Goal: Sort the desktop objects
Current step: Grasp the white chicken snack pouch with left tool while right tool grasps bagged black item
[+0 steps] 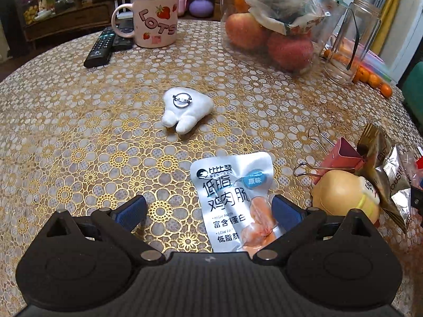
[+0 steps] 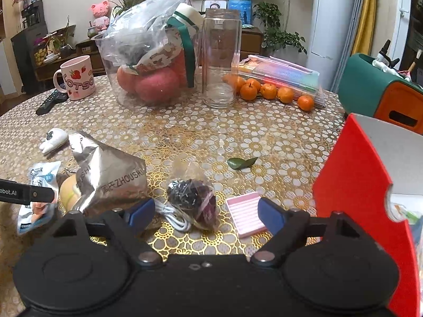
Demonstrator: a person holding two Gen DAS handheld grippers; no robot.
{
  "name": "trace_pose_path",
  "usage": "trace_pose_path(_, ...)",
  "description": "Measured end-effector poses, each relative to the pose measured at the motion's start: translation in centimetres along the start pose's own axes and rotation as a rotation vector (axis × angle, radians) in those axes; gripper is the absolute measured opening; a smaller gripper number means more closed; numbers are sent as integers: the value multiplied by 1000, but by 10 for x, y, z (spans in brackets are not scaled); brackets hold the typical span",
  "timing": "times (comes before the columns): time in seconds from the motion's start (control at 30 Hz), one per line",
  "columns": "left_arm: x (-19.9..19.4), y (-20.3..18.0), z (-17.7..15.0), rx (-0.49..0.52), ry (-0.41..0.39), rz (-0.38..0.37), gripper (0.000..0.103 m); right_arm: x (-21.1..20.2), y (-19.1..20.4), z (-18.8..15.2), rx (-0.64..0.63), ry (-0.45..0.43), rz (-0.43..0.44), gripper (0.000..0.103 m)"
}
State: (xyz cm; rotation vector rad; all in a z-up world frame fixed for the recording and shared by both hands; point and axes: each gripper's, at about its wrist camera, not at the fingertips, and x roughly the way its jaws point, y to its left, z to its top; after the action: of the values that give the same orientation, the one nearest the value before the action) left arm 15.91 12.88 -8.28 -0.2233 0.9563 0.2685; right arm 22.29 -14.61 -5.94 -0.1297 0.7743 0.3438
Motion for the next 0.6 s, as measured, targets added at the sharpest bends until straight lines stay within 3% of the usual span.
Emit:
trace_pose_path(0.13, 0, -9, -4, 54, -30, 24, 95, 9, 0, 1, 5, 14, 7, 78)
trace_pose_path(0.33, -5, -20, -6, 122, -75, -1, 69, 15, 0, 1, 5, 21, 9, 71)
trace_pose_path(0.4, -6, -24, -7, 141, -85, -16, 55, 16, 0, 2, 10, 19, 11, 67)
trace_pose_path(0.53, -8, -26, -8, 162, -96, -21, 50, 17, -2, 3, 25, 20, 25, 58)
trace_pose_path(0.6, -9, -25, -8, 157, -104, -27, 42, 17, -2, 3, 31, 25, 26, 52)
